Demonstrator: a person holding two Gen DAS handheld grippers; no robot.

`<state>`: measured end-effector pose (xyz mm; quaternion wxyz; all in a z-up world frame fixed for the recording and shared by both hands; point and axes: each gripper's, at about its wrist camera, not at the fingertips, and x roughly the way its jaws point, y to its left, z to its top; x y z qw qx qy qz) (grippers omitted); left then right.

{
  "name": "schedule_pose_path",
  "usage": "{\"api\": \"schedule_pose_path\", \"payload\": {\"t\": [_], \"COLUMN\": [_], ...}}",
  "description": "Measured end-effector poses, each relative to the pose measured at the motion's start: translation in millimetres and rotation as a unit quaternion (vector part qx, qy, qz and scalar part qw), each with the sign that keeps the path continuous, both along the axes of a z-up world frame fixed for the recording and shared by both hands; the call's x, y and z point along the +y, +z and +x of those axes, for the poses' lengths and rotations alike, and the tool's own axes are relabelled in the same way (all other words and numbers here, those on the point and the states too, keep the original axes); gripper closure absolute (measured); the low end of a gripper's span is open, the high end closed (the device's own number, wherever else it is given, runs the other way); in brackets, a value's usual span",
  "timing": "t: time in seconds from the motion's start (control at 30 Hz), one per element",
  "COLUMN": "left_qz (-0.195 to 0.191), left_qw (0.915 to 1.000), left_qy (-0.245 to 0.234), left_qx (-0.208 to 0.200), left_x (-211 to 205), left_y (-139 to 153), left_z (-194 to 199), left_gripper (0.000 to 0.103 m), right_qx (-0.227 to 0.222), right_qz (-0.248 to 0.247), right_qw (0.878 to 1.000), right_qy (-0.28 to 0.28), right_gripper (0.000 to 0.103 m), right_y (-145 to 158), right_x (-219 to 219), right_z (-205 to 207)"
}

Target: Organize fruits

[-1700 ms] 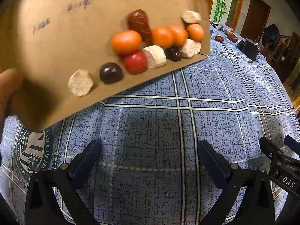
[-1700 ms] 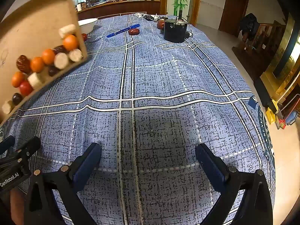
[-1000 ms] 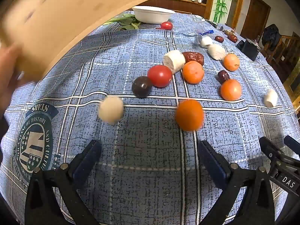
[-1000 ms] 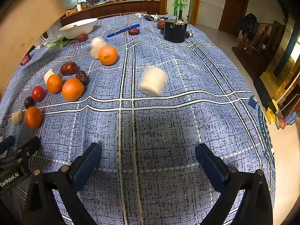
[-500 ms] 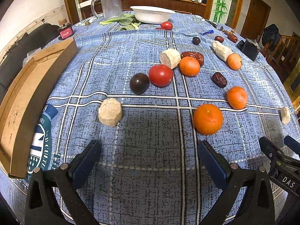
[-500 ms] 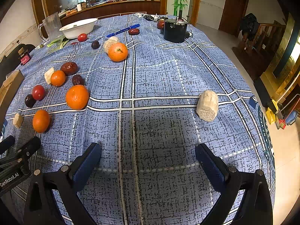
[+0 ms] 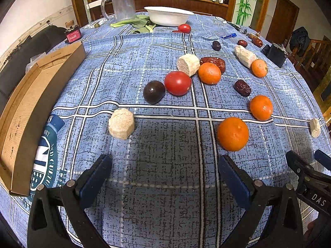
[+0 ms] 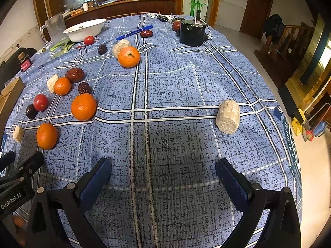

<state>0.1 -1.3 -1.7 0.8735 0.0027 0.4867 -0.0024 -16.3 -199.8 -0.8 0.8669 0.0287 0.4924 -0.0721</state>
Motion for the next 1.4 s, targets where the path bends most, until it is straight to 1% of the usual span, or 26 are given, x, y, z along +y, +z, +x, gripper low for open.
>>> {"api": "schedule_pose_path", "payload": {"t": [0.07,0.13,0.23,0.3,0.37,0.43,0.53,0.6,0.73,0.9,1.17,1.4], "left_qz": [0.007,0.02,0.001,-0.006,-0.003,0.001,0.003,0.007,0.002,-0.006,-0.006,-0.006], "left_qw": [0.9999,0.9997,0.9999,0.9997,0.9993,0.9987,0.9975,0.9971,0.9971,0.9977,0.9974,0.997], "left_qy": [-0.006,0.003,0.014,0.025,0.032,0.038,0.045,0.046,0.049,0.045,0.031,0.03], "left_qx": [0.007,0.014,0.009,-0.003,-0.021,-0.034,-0.055,-0.06,-0.059,-0.051,-0.064,-0.071], "left_x": [4,11,31,44,54,62,71,74,81,81,78,80], "left_y": [3,9,29,45,60,70,80,83,85,85,91,94], "left_z": [2,4,0,-3,-10,-16,-25,-27,-27,-29,-38,-42], "left_gripper": [0.0,0.0,0.0,0.0,0.0,0.0,0.0,0.0,0.0,0.0,0.0,0.0], "right_qx": [-0.01,-0.023,-0.027,-0.032,-0.039,-0.053,-0.074,-0.082,-0.081,-0.08,-0.077,-0.082], "right_qz": [0.004,0.008,0.005,0.015,0.024,0.018,0.016,0.02,0.011,0.001,-0.001,-0.007], "right_qw": [1.0,1.0,0.999,0.999,0.998,0.996,0.994,0.994,0.994,0.994,0.994,0.993], "right_qy": [0.005,0.016,0.033,0.041,0.052,0.065,0.072,0.071,0.069,0.078,0.083,0.079], "right_gripper": [0.001,0.001,0.001,0.001,0.001,0.001,0.0,0.0,0.0,0.0,0.0,0.0], "right_y": [11,27,51,65,77,84,90,93,95,98,96,97], "right_x": [7,13,27,35,46,58,69,71,77,86,92,96], "right_z": [2,1,0,-2,-6,-14,-19,-24,-29,-36,-45,-48]}}
